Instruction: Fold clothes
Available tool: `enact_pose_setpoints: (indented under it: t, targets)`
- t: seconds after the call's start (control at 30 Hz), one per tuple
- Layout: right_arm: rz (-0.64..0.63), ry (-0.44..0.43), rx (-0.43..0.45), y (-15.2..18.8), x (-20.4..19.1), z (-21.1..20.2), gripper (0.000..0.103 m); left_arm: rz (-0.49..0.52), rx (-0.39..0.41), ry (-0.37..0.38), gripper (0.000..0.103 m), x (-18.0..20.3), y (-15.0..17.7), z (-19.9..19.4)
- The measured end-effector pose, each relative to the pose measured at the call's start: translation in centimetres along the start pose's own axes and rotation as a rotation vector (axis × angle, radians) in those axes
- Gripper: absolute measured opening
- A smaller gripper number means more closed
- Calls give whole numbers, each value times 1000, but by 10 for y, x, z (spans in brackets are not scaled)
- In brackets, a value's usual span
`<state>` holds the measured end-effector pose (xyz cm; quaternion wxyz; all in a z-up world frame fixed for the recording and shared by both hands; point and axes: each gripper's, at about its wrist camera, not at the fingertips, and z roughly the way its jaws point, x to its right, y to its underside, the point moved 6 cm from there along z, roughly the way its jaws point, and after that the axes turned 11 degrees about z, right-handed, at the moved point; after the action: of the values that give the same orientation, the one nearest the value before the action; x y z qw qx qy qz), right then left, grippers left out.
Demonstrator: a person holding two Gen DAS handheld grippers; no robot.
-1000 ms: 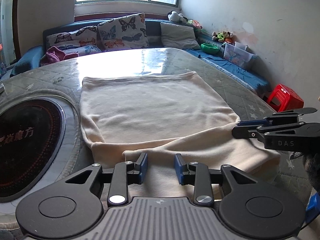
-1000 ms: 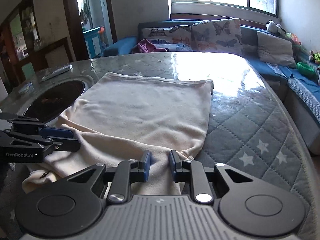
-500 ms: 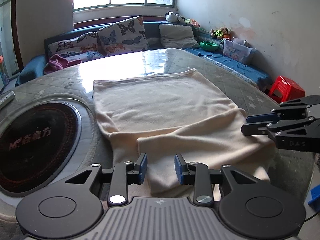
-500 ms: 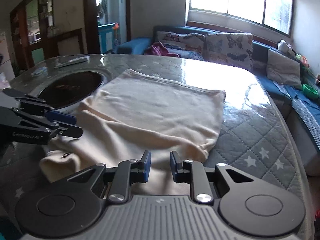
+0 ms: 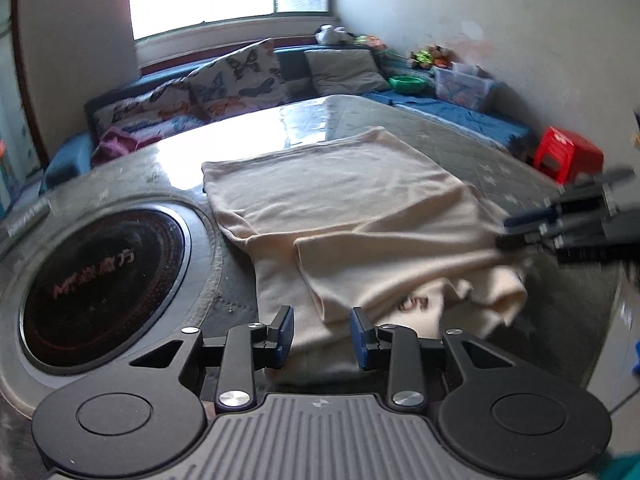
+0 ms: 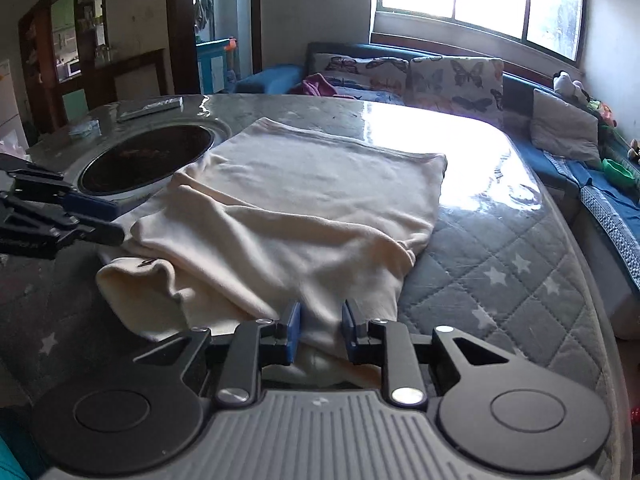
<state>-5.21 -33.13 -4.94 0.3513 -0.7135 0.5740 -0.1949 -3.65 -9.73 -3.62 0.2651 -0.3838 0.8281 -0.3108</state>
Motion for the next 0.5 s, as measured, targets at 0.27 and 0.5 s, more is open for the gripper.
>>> enact_pose_setpoints:
  t: [0.27,0.5]
  targets:
    - [-134,8,-2,8,-11,-20,34,250,38,6,38,32,13,-11]
    - [-343,35,-6,27,-29,-30,51,366,81,16,37,57,13,2]
